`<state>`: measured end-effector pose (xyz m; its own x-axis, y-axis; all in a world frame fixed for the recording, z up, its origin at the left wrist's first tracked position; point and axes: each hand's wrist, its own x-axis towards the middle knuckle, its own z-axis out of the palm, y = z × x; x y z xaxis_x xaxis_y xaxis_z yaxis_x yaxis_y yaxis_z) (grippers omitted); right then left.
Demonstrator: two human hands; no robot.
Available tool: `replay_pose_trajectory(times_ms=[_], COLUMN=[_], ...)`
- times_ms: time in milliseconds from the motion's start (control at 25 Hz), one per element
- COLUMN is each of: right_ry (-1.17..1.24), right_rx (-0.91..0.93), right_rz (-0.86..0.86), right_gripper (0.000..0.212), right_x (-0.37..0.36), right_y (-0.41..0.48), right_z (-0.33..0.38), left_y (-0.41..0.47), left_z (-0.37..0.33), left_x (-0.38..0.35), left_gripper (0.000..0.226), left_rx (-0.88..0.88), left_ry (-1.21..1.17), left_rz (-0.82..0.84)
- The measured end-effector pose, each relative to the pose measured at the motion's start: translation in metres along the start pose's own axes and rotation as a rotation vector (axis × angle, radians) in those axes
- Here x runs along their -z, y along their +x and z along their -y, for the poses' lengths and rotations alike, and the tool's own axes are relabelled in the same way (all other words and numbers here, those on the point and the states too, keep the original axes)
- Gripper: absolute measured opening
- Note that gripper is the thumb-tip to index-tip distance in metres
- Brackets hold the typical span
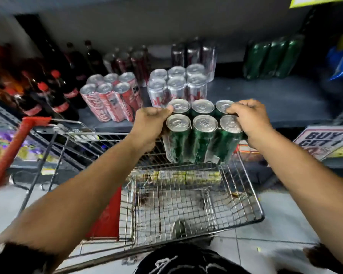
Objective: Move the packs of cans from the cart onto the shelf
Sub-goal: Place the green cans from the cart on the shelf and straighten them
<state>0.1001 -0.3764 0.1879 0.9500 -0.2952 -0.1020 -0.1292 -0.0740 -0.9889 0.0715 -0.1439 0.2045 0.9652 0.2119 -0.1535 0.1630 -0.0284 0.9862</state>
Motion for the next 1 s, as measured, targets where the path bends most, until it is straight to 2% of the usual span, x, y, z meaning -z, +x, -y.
replay_pose_trajectory(times_ms=[120, 200, 360, 480, 560, 640, 720, 760, 840, 960, 1000], right_ry=[0.062, 0.065, -0.018, -0.150, -0.214, -0.276, -0.285, -0.272, -0.264, -0.254, -0.228], right_rx=[0.051, 0.056, 0.084, 0.039, 0.022, 0.050, 0.058, 0.065, 0.097, 0.159, 0.176], right_rz=[-0.084, -0.143, -0.211, -0.253, -0.242, -0.205, -0.162, -0.141, -0.104, -0.119, -0.146], right_gripper=[0.015, 0.016, 0.015, 0.053, 0.057, 0.050, 0.059, 0.064, 0.066, 0.059, 0.056], right_x=[0.028, 0.045, 0.066, 0.076, 0.077, 0.075, 0.073, 0.072, 0.067, 0.058, 0.056], right_y=[0.012, 0.023, 0.062, 0.090, 0.102, 0.112, 0.123, 0.129, 0.135, 0.140, 0.140], right_z=[0.024, 0.036, 0.046, 0.048, 0.045, 0.036, 0.028, 0.024, 0.019, 0.010, 0.006], left_y=[0.007, 0.013, 0.031, 0.048, 0.060, 0.072, 0.082, 0.085, 0.089, 0.097, 0.099], left_z=[-0.017, -0.024, -0.039, -0.053, -0.058, -0.060, -0.061, -0.059, -0.055, -0.044, -0.038], left_x=[-0.037, -0.065, -0.119, -0.150, -0.161, -0.168, -0.175, -0.178, -0.182, -0.185, -0.185], left_gripper=[0.033, 0.027, 0.035, 0.024, 0.016, 0.038, 0.066, 0.070, 0.067, 0.049, 0.055], left_rx=[-0.016, -0.041, -0.117, -0.165, -0.190, -0.174, -0.128, -0.107, -0.052, -0.036, -0.046], left_ry=[-0.016, -0.009, 0.170, 0.279, 0.360, 0.418, 0.442, 0.448, 0.457, 0.527, 0.535], left_rz=[-0.022, -0.006, 0.067, 0.066, 0.087, 0.104, 0.119, 0.128, 0.143, 0.128, 0.118])
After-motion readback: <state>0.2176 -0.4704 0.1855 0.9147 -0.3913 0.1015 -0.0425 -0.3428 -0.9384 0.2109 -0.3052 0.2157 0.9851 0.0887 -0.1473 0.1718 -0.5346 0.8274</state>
